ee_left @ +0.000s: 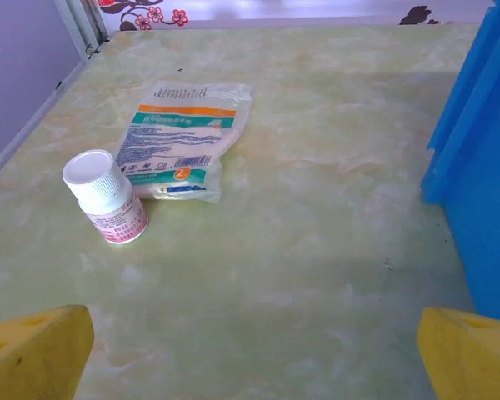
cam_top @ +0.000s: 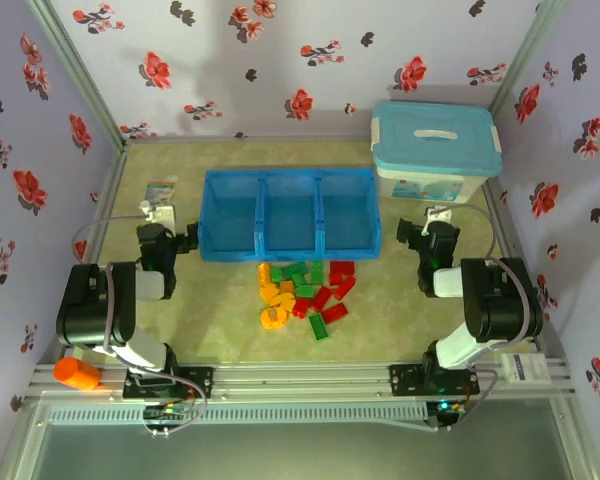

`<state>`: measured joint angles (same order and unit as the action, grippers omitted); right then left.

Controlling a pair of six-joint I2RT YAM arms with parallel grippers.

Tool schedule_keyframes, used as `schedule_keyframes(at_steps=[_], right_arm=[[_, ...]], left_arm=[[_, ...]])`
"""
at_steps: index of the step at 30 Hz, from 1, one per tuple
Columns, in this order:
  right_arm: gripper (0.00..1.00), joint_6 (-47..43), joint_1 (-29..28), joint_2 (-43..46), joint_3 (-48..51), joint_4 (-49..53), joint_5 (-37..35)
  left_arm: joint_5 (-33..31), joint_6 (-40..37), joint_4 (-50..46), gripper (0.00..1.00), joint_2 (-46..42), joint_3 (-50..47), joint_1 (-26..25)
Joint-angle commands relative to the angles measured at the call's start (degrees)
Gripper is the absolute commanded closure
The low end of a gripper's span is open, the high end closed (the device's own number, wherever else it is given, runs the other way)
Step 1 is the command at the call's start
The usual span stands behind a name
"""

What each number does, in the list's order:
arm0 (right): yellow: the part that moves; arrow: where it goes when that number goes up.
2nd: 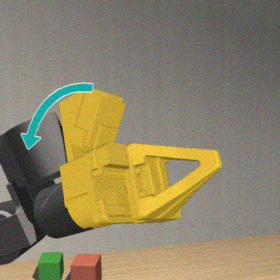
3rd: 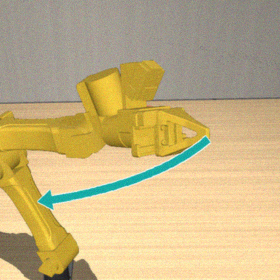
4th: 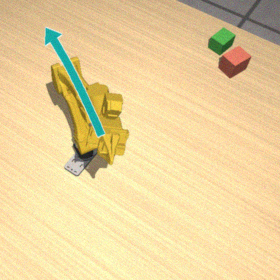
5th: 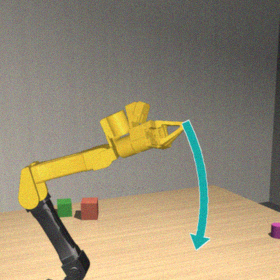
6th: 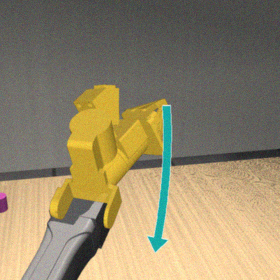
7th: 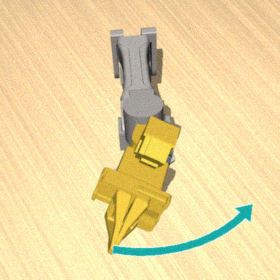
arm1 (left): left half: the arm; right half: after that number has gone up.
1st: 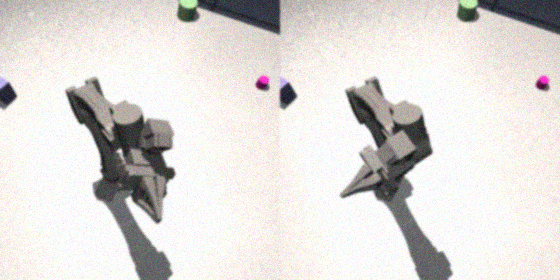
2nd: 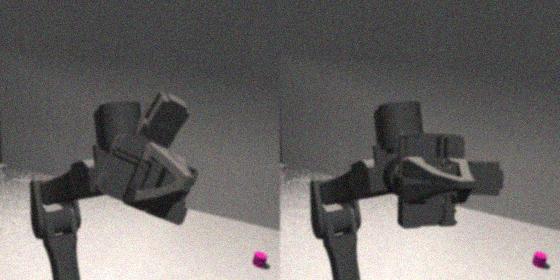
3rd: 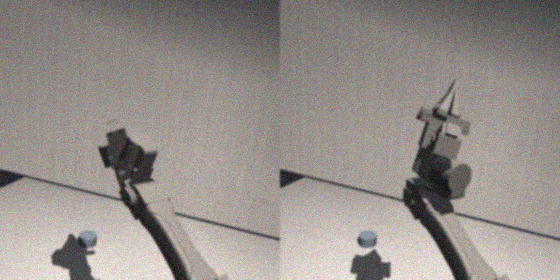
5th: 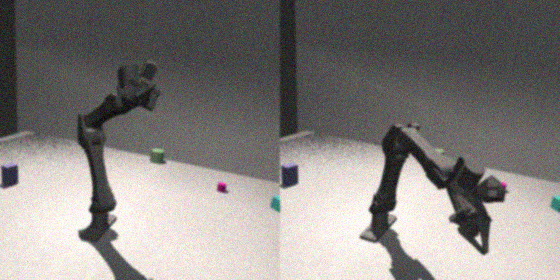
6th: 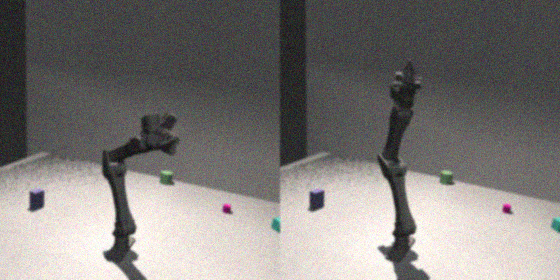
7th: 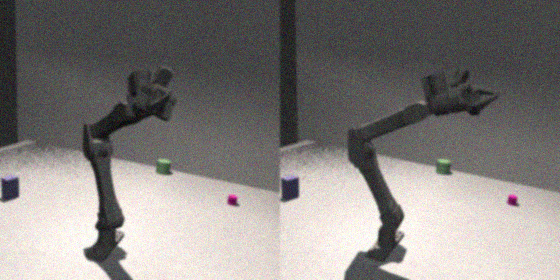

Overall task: Sort the legos into containers by color
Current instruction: Pick up the lego from the center of the table.

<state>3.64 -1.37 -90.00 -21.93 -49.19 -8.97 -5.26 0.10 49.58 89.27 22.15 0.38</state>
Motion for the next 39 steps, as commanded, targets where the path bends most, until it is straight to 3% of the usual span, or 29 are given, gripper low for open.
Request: schedule_keyframes(at_steps=[1, 32, 33, 35, 39], right_arm=[[0.01, 1.2, 0.5, 0.5, -0.7, -1.0, 0.4], [0.01, 1.1, 0.5, 0.8, -0.4, -1.4, 0.6], [0.01, 0.7, 0.5, 1.1, -0.4, -1.6, 2.1], [0.01, -1.4, 0.1, 5.3, -2.5, 5.4, 5.3], [0.01, -5.6, -3.5, 14.8, -9.1, 22.0, 7.1]], left_arm=[[0.9, 0.4, 0.4, 0.0, -0.8, 0.8, 0.1], [0.8, 0.4, 0.1, 0.0, -0.8, 1.0, 0.1], [-1.0, 0.5, 0.4, 0.0, -0.8, 0.9, -0.1], [-12.0, 1.4, -1.6, 0.0, -3.4, 1.3, -2.6], [-18.2, 2.2, -23.2, 0.0, -10.4, 11.4, -4.5]])
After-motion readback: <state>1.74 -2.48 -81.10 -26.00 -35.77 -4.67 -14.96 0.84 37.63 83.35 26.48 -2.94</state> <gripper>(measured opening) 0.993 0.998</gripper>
